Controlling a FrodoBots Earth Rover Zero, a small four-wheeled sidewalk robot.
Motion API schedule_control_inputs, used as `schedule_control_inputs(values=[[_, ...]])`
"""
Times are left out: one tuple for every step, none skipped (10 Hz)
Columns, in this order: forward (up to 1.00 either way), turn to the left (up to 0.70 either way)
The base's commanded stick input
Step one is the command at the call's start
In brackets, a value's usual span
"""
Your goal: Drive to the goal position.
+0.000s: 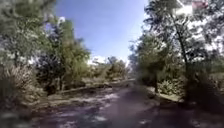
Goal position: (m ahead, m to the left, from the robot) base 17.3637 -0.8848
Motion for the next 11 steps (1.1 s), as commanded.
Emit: schedule_control_inputs(values=[[0.70, 0.00], [0.70, 0.00], [0.70, 0.00], [0.70, 0.00], [0.70, 0.00], [0.70, 0.00], [0.70, 0.00], [0.70, 0.00], [0.70, 0.00], [0.70, 0.00], [0.70, 0.00]])
